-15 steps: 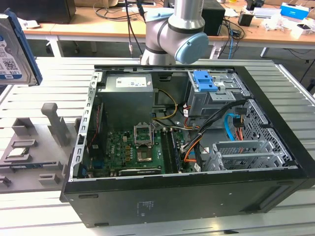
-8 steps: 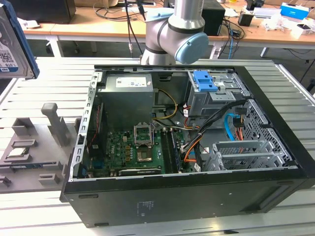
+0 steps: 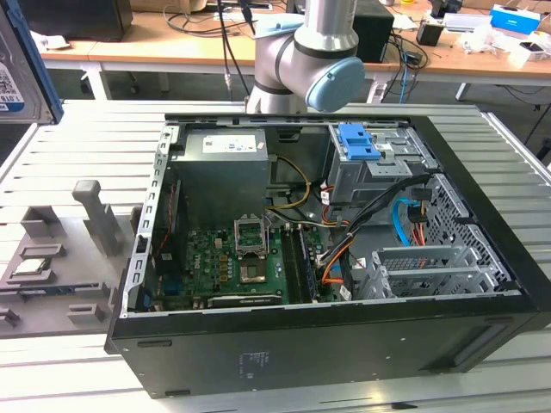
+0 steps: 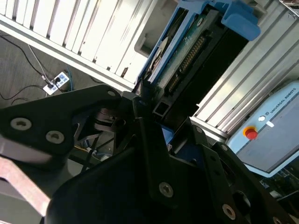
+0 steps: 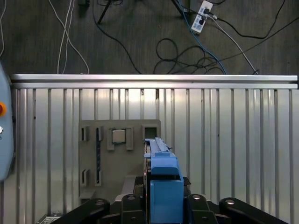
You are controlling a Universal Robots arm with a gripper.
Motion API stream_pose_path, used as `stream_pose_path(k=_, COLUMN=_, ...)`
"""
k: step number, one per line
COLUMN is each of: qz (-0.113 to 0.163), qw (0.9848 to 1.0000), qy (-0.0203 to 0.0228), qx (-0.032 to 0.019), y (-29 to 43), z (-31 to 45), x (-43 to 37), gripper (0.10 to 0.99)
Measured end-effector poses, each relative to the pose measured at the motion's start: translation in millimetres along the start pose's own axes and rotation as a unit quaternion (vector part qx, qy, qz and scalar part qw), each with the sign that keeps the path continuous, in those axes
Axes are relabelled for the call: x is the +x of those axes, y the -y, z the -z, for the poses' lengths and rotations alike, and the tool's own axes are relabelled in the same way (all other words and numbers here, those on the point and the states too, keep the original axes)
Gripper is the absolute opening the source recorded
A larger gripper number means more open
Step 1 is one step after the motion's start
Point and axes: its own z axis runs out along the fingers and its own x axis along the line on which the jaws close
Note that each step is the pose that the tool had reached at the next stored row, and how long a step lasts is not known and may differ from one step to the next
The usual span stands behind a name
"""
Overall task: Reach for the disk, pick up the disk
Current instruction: 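Pick up the disk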
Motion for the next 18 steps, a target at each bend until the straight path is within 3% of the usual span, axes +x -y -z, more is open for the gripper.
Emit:
stream_pose_path(k=12, qz=0.0, qw=1.0, qy=0.0, qx=0.0, y=-1.1, z=28.6, x=-0.3, gripper=0.365)
stream_pose_path(k=18, qz=0.0, qw=1.0, qy=0.0003, qx=0.0, y=-1.2, z=31.4, x=-0.3, gripper=0.365)
